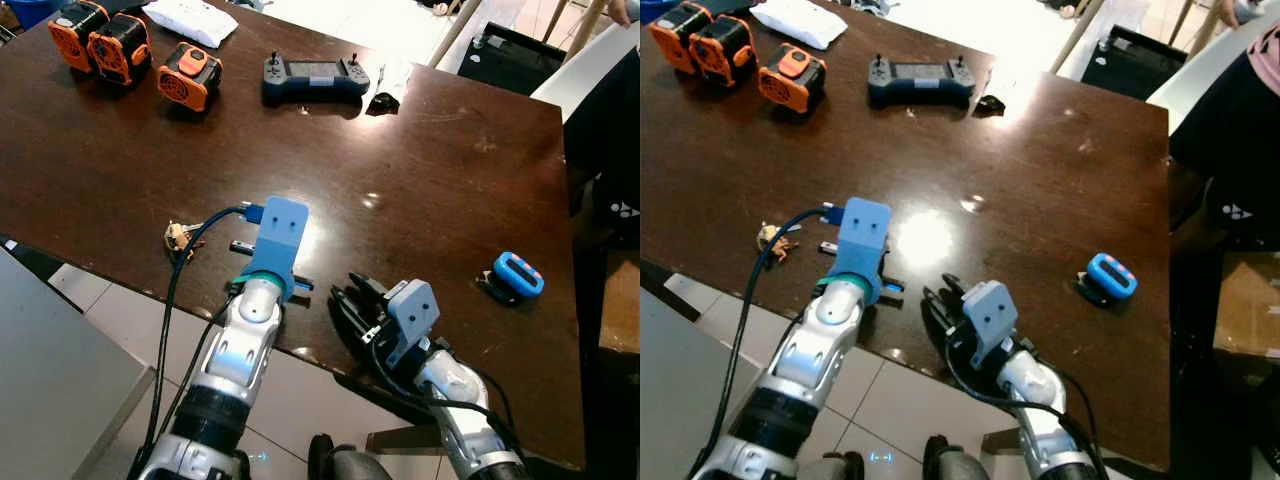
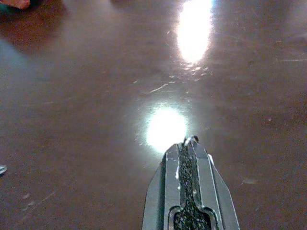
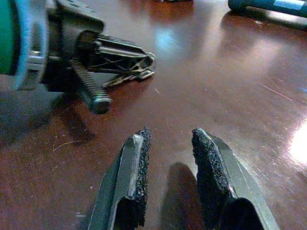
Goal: Hang keys on a hook
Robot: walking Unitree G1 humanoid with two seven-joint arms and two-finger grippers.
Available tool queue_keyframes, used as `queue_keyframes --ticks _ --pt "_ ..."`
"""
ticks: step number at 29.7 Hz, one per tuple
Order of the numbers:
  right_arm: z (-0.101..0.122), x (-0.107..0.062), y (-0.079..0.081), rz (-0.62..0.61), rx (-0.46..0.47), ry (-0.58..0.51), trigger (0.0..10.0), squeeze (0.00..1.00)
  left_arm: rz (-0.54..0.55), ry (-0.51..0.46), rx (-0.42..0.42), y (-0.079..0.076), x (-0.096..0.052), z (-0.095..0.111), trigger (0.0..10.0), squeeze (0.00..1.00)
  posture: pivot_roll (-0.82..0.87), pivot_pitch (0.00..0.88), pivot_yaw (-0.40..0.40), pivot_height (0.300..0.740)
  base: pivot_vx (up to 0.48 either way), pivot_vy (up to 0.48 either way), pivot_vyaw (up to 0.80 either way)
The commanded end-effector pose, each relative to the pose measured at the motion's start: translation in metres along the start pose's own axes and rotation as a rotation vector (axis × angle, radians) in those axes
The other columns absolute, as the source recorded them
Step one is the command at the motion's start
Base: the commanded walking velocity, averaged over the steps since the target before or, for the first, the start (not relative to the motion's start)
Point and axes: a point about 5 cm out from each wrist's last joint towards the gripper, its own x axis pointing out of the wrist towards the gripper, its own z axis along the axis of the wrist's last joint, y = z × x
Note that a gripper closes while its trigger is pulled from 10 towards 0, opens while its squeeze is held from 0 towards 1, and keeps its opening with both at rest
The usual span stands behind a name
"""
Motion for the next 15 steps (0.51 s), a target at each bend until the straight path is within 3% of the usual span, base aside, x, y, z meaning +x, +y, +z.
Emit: queue_keyframes --ticks 1,3,4,9,10,11,13,14,15 --pt "-0.039 -0.022 0.013 0.018 0.068 0.202 10.0 0.0 -0.027 0.048 -0.004 0.0 -0.006 -0.013 0.0 0.0 -0.04 0.232 -0.012 0.74 0.0 0.0 0.0" --pt "-0.039 -0.022 0.013 0.016 0.067 0.202 10.0 0.0 -0.019 -0.007 -0.011 0.006 -0.009 -0.004 0.0 0.0 -0.04 0.229 -0.011 0.74 0.0 0.0 0.0" --pt "-0.038 -0.022 0.012 0.012 0.064 0.2 10.0 0.0 0.004 -0.095 -0.021 0.017 -0.014 0.012 10.0 0.0 -0.04 0.222 -0.01 0.74 0.0 0.0 0.0" --pt "-0.036 -0.022 0.01 0.009 0.062 0.192 10.0 0.0 0.054 -0.198 -0.022 0.033 -0.02 0.031 10.0 0.0 -0.04 0.216 -0.011 0.74 0.0 0.0 0.0" --pt "-0.035 -0.021 0.01 0.008 0.061 0.184 10.0 0.0 0.101 -0.266 -0.064 0.043 -0.023 0.046 10.0 0.0 -0.04 0.204 -0.011 0.74 0.0 0.0 0.0" --pt "-0.035 -0.021 0.01 0.008 0.061 0.184 10.0 0.0 0.101 -0.266 -0.064 0.043 -0.023 0.046 10.0 0.0 -0.04 0.204 -0.011 0.74 0.0 0.0 0.0" --pt "-0.027 -0.018 0.008 -0.008 0.068 0.147 10.0 0.0 0.244 -0.397 -0.168 0.074 -0.028 0.08 10.0 0.0 -0.03 0.185 -0.013 0.74 0.0 0.0 0.0" --pt "-0.027 -0.018 0.008 -0.008 0.068 0.147 10.0 0.0 0.244 -0.397 -0.168 0.074 -0.028 0.08 10.0 0.0 -0.03 0.185 -0.013 0.74 0.0 0.0 0.0" --pt "-0.023 -0.016 0.007 -0.021 0.078 0.124 10.0 0.0 0.301 -0.448 -0.2 0.087 -0.031 0.093 10.0 0.0 -0.03 0.178 -0.014 0.74 0.0 0.0 0.0"
